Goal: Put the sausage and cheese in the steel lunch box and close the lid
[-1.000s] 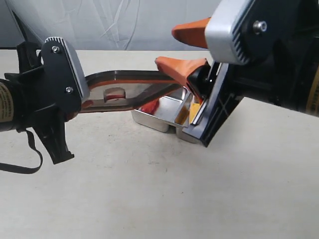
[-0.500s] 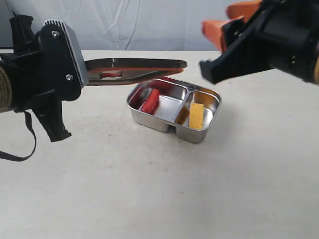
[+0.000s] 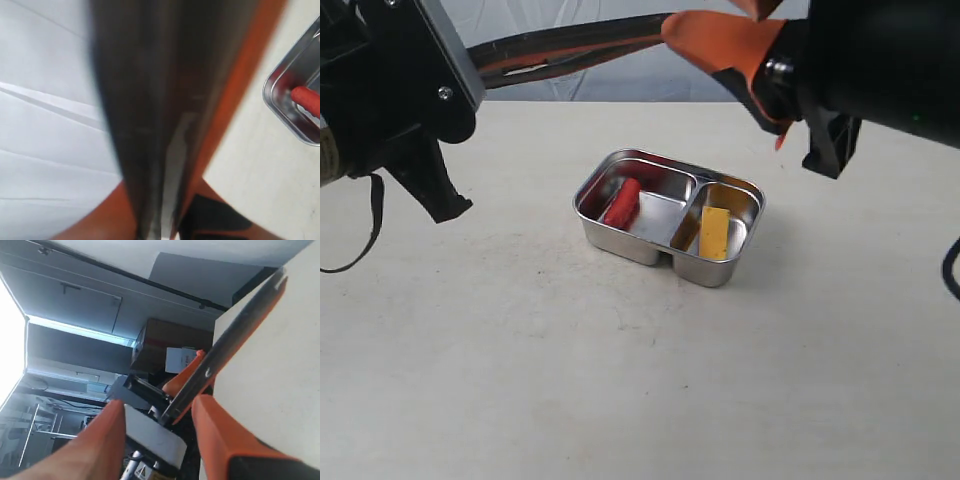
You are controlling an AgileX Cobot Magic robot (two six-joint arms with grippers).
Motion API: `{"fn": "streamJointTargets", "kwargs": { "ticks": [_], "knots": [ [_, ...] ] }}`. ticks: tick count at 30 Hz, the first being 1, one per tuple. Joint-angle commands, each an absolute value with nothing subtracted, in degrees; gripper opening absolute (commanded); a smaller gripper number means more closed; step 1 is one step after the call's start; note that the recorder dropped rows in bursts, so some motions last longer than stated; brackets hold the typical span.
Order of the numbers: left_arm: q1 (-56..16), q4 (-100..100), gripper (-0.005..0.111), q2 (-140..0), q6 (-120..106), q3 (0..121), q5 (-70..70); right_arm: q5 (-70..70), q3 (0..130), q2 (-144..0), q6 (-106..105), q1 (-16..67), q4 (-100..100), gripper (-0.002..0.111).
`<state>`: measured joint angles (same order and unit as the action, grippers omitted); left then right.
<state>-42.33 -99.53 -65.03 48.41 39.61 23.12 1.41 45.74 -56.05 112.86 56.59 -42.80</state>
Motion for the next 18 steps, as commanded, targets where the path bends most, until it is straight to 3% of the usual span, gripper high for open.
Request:
{"fn": "streamJointTargets", "kwargs": {
  "ticks": [1,18],
  "knots": [
    [-46.7,-99.9,0.000,-64.9,49.5,40.1,30.9,4.3,46.1,-59.8,113.0,56.6,-37.1,0.045],
    [-54.9,-99.9,0.000,-64.9,48.9,39.9,36.7,4.3,46.1,-62.6,113.0,56.6,-30.0,0.045]
  ]
}}
